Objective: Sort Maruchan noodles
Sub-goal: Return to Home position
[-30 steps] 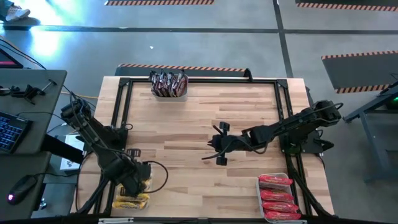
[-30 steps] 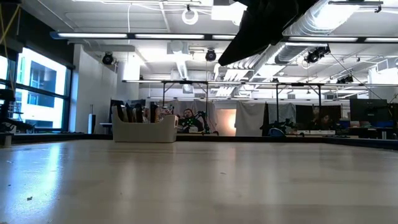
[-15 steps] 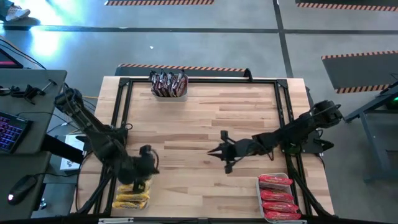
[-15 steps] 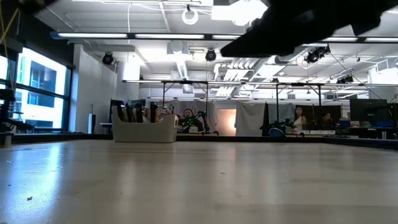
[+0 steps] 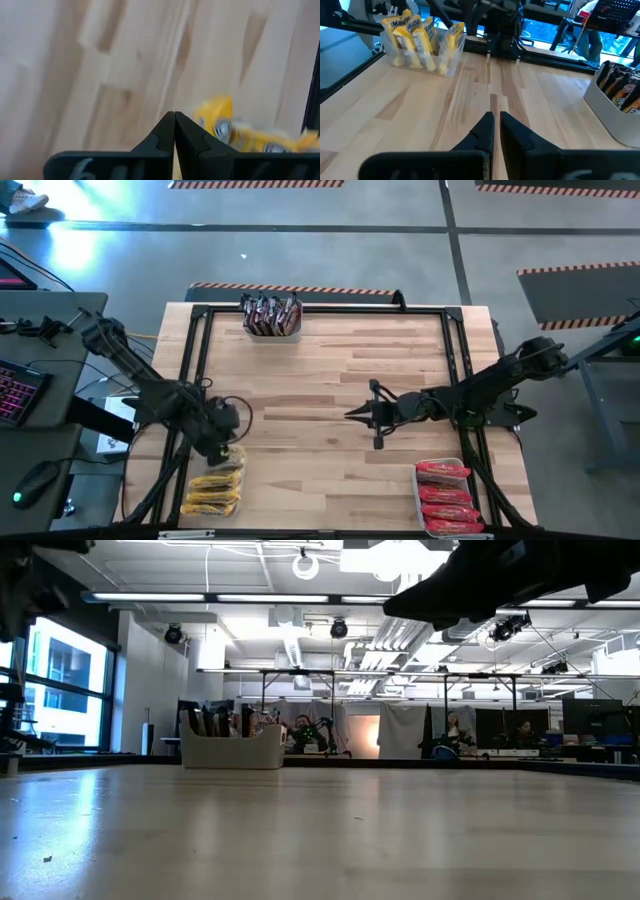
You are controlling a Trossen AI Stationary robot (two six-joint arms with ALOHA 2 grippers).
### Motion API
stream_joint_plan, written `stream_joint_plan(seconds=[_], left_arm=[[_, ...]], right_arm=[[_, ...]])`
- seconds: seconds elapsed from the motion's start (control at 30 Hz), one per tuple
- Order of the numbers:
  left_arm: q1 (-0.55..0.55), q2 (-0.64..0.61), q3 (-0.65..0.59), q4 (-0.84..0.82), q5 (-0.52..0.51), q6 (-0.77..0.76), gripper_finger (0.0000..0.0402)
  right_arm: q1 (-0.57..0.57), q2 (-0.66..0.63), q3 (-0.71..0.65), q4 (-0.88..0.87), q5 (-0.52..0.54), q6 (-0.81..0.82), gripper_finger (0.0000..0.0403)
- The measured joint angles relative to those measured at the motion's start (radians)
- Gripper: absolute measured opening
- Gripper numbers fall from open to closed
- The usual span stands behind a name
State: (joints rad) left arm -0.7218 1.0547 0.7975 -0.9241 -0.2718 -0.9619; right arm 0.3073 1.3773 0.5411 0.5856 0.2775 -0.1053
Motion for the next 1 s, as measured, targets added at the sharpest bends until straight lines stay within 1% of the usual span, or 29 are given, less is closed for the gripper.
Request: stream_joint_plan(seconds=[0.27,0.33,0.47,0.57,0.67,0.77,0.87,0.93,1.0], left_arm=[[-0.059,0.153,0.0,0.002,0.19,-0.073,0.0],[-0.079,0.173,0.0,0.013,0.212,-0.084,0.0],[-0.113,0.181,0.016,0.014,0.218,-0.116,0.0],[-0.134,0.165,0.041,0.015,0.182,-0.135,0.0],[-0.153,0.154,0.063,0.055,0.109,-0.129,0.0],[-0.168,0.151,0.057,0.181,0.007,-0.074,0.0],[-0.177,0.149,0.012,0.351,-0.099,0.04,0.0],[-0.162,0.124,-0.039,0.456,-0.123,0.108,0.0],[-0.127,0.091,-0.103,0.576,-0.124,0.162,0.0]], right_arm=[[0.0,0.0,0.0,-0.016,0.0,0.0,0.0011],[0.0,0.0,0.0,-0.019,0.0,0.0,0.0011],[0.0,0.0,0.0,-0.02,0.0,0.001,0.0011],[0.0,0.0,0.0,-0.02,0.0,0.0,0.0011],[0.0,0.0,0.0,-0.021,0.0,0.001,0.0011],[0.005,0.0,0.0,-0.025,0.002,0.017,0.0011],[0.032,0.0,0.0,-0.045,0.036,-0.001,0.001],[0.051,0.0,0.0,-0.061,0.068,-0.028,0.0004],[0.062,-0.004,0.0,-0.082,0.07,-0.035,0.0001]])
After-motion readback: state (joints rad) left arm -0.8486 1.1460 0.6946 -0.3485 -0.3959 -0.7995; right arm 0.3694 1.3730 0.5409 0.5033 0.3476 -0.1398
